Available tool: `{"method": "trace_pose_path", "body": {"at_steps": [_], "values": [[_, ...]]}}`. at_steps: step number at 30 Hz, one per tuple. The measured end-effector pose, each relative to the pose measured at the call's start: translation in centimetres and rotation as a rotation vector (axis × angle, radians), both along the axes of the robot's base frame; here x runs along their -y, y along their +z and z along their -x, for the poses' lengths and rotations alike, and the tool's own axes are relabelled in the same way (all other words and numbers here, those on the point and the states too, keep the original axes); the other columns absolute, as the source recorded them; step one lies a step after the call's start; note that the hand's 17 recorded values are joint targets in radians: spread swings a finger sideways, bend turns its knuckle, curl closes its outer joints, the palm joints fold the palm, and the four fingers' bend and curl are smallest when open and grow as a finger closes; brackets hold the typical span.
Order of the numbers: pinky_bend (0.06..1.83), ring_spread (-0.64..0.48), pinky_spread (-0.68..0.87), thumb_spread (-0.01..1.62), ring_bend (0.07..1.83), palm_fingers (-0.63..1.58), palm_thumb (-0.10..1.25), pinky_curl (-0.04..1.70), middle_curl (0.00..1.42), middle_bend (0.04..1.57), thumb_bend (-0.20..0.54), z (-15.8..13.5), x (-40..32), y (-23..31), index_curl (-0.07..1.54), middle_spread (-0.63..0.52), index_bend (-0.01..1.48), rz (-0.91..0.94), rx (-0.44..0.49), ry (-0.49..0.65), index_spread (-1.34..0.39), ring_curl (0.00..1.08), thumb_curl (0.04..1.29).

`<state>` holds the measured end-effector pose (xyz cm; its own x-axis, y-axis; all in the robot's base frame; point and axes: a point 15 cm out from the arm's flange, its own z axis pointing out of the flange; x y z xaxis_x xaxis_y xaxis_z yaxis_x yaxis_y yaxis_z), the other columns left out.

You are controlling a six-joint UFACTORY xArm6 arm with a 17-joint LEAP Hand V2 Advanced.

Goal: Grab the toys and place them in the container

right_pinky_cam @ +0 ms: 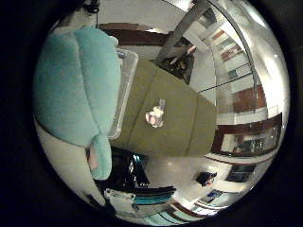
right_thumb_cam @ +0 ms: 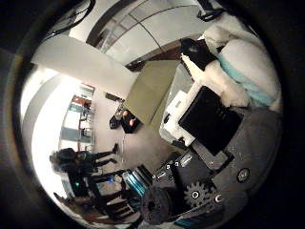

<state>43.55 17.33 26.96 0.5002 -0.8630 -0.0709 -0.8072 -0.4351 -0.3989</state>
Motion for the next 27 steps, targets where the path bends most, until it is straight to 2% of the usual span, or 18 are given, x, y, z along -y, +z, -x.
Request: {"method": "trace_pose_path", "body": {"at_steps": [3,5,7,8,10,11,13,15,17,20,27], "values": [[1.39,-0.25,-0.20,1.12,1.28,1.06,0.86,0.86,0.72,1.31,-0.034,-1.5,-2.2,0.9,0.79,-0.14,1.10,-0.023,0.096,0.023,-0.24,0.86,0.56],[1.36,-0.25,-0.22,1.12,1.26,1.00,0.81,0.84,0.71,1.26,-0.030,-1.6,-3.3,-0.1,0.78,-0.15,0.98,-0.027,0.139,0.040,-0.27,0.83,0.51],[1.36,-0.26,-0.26,1.10,1.24,0.88,0.77,0.81,0.70,1.21,-0.032,-0.6,-3.5,-2.4,0.76,-0.17,0.84,-0.014,0.145,0.058,-0.31,0.80,0.48],[1.37,-0.26,-0.29,1.10,1.23,0.76,0.75,0.80,0.69,1.14,-0.030,-0.1,-3.7,-3.3,0.74,-0.20,0.73,-0.007,0.144,0.071,-0.35,0.78,0.46],[1.35,-0.28,-0.34,1.10,1.21,0.57,0.73,0.78,0.67,1.04,-0.028,0.4,-4.3,-3.8,0.72,-0.22,0.63,0.008,0.157,0.117,-0.38,0.75,0.44],[1.28,-0.27,-0.36,1.10,1.19,0.39,0.71,0.77,0.65,0.96,-0.030,0.6,-4.6,-4.0,0.69,-0.23,0.57,0.011,0.162,0.133,-0.40,0.74,0.43],[1.08,-0.25,-0.28,1.10,1.04,0.08,0.69,0.71,0.59,0.82,-0.025,0.8,-4.9,-4.5,0.65,-0.21,0.59,0.020,0.165,0.156,-0.44,0.67,0.41],[0.95,-0.19,-0.12,1.10,0.88,-0.05,0.68,0.66,0.53,0.72,-0.028,0.9,-5.2,-5.3,0.61,-0.17,0.60,0.027,0.157,0.167,-0.44,0.60,0.39],[0.81,-0.08,0.09,1.10,0.68,-0.08,0.65,0.56,0.45,0.57,-0.027,1.0,-5.4,-6.1,0.54,-0.12,0.54,0.036,0.147,0.180,-0.43,0.49,0.38],[0.68,0.02,0.24,1.09,0.55,-0.05,0.63,0.48,0.39,0.44,-0.025,0.9,-5.5,-6.9,0.46,-0.08,0.42,0.049,0.137,0.200,-0.42,0.40,0.36],[0.55,0.09,0.32,1.09,0.41,0.08,0.62,0.35,0.33,0.27,-0.022,0.7,-5.6,-7.7,0.38,-0.05,0.28,0.060,0.127,0.212,-0.42,0.31,0.35]]}}
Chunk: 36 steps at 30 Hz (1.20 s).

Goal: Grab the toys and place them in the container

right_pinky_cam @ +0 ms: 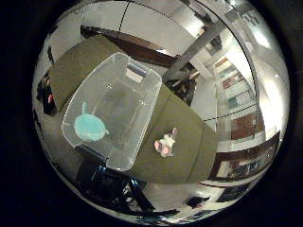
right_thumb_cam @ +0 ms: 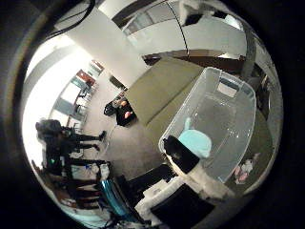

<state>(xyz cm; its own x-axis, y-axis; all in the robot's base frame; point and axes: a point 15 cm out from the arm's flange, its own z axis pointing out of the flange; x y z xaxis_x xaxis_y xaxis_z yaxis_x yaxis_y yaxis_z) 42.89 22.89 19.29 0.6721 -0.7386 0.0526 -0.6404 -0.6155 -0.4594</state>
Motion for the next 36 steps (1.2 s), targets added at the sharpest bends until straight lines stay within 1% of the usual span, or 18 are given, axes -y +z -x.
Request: {"method": "trace_pose_path", "body": {"at_steps": [5,9,11,14,18,20,27,30,34,36], "values": [[0.51,0.09,0.33,1.09,0.35,0.14,0.63,0.29,0.32,0.21,-0.023,0.0,0.3,-0.4,0.36,-0.05,0.21,0.005,-0.007,-0.003,-0.42,0.28,0.34],[0.48,0.09,0.34,1.09,0.33,0.18,0.62,0.25,0.32,0.19,-0.023,-0.6,1.4,-0.2,0.36,-0.06,0.19,0.007,-0.002,-0.021,-0.42,0.27,0.34],[0.48,0.08,0.34,1.09,0.35,0.20,0.62,0.24,0.31,0.19,-0.022,-1.3,2.8,0.0,0.35,-0.06,0.17,0.009,0.005,-0.042,-0.42,0.27,0.34],[0.51,0.03,0.32,1.09,0.42,0.29,0.62,0.22,0.32,0.21,-0.023,-2.4,5.5,0.4,0.32,-0.09,0.15,0.021,0.015,-0.069,-0.42,0.28,0.34],[0.54,-0.01,0.30,1.09,0.45,0.30,0.62,0.19,0.33,0.23,-0.022,-4.2,10.5,1.4,0.30,-0.11,0.16,0.033,0.040,-0.134,-0.42,0.28,0.34],[0.55,-0.02,0.30,1.09,0.45,0.30,0.62,0.18,0.34,0.23,-0.022,-5.0,13.5,1.6,0.30,-0.11,0.17,0.045,0.043,-0.172,-0.42,0.27,0.34],[0.61,0.03,0.30,1.09,0.41,0.26,0.59,0.13,0.34,0.20,-0.023,-5.4,25.2,0.3,0.30,-0.10,0.17,0.101,-0.051,-0.276,-0.41,0.24,0.33],[0.61,0.04,0.30,1.09,0.39,0.23,0.59,0.11,0.34,0.20,-0.023,-6.1,29.4,-1.1,0.30,-0.09,0.17,0.137,-0.079,-0.270,-0.41,0.23,0.33],[0.60,0.07,0.29,1.09,0.35,0.18,0.60,0.09,0.33,0.19,-0.021,-5.8,33.2,-4.1,0.31,-0.07,0.18,0.173,-0.133,-0.224,-0.41,0.23,0.33],[0.59,0.08,0.29,1.09,0.33,0.17,0.61,0.08,0.33,0.19,-0.022,-5.7,35.2,-5.8,0.31,-0.06,0.18,0.182,-0.160,-0.222,-0.41,0.22,0.33]]}}
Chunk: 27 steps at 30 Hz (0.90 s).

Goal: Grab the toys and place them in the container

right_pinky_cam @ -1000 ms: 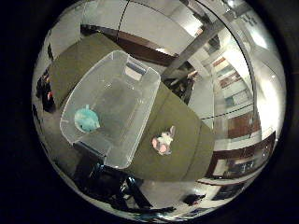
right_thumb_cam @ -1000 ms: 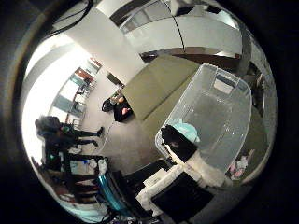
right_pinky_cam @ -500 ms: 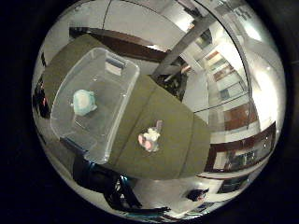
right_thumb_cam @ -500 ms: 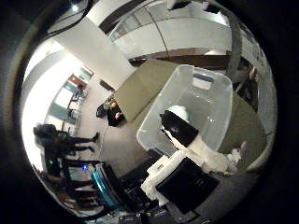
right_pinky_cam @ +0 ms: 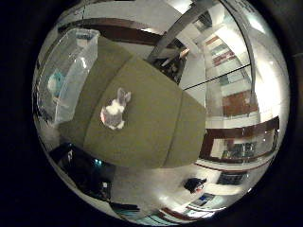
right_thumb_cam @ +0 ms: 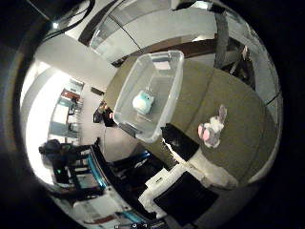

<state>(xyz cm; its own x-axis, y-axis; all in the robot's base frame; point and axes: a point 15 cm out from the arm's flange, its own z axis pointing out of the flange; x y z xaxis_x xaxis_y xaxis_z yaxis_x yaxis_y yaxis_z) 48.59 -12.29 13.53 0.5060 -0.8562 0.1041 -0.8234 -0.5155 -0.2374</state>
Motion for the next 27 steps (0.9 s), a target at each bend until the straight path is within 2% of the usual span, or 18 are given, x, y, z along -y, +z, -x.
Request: {"method": "trace_pose_path", "body": {"at_steps": [7,19,21,27], "values": [[0.58,0.11,0.29,1.08,0.30,0.13,0.63,0.07,0.32,0.19,-0.020,0.5,5.1,-5.4,0.31,-0.05,0.17,0.049,-0.086,0.021,-0.41,0.23,0.34],[0.56,0.11,0.29,1.03,0.29,0.12,0.72,0.08,0.31,0.19,-0.019,-2.0,6.3,-14.0,0.31,-0.05,0.18,0.171,-0.031,0.146,-0.42,0.25,0.36],[0.56,0.10,0.29,1.01,0.29,0.12,0.79,0.08,0.31,0.19,-0.010,-2.9,5.9,-15.2,0.31,-0.05,0.18,0.181,-0.024,0.175,-0.42,0.25,0.38],[0.55,0.11,0.28,0.96,0.27,0.10,0.84,0.09,0.30,0.18,-0.023,-5.1,5.2,-18.8,0.31,-0.04,0.18,0.212,-0.040,0.279,-0.44,0.25,0.43]]}}
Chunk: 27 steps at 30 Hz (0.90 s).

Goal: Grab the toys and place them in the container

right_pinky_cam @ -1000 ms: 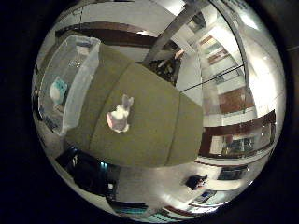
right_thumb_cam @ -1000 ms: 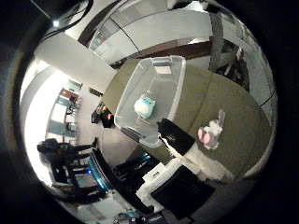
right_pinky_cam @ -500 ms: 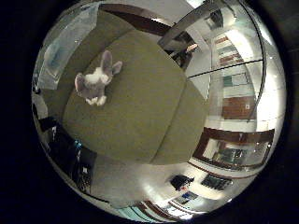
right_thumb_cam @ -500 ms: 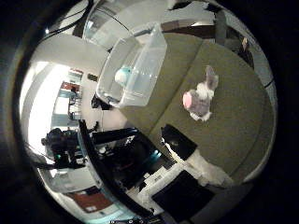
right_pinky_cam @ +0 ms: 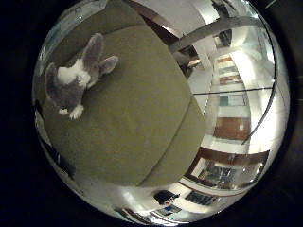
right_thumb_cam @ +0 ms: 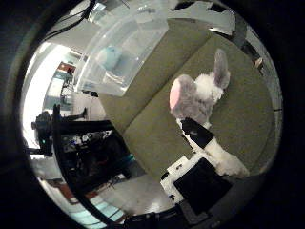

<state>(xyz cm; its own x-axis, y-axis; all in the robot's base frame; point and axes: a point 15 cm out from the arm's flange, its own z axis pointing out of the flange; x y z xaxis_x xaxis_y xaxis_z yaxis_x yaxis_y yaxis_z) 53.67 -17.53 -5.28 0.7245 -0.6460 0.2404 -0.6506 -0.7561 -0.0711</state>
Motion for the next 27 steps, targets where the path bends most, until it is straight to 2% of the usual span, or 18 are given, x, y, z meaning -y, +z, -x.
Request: {"method": "trace_pose_path", "body": {"at_steps": [17,27], "values": [[0.50,0.12,0.31,0.93,0.25,0.13,0.84,0.10,0.29,0.18,-0.024,-1.3,1.2,-5.2,0.33,-0.05,0.19,0.048,-0.042,0.118,-0.48,0.26,0.50],[0.49,0.09,0.34,0.92,0.25,0.28,0.82,0.08,0.30,0.19,-0.027,0.1,-0.2,-8.3,0.33,-0.07,0.19,0.030,-0.090,0.135,-0.47,0.26,0.52]]}}
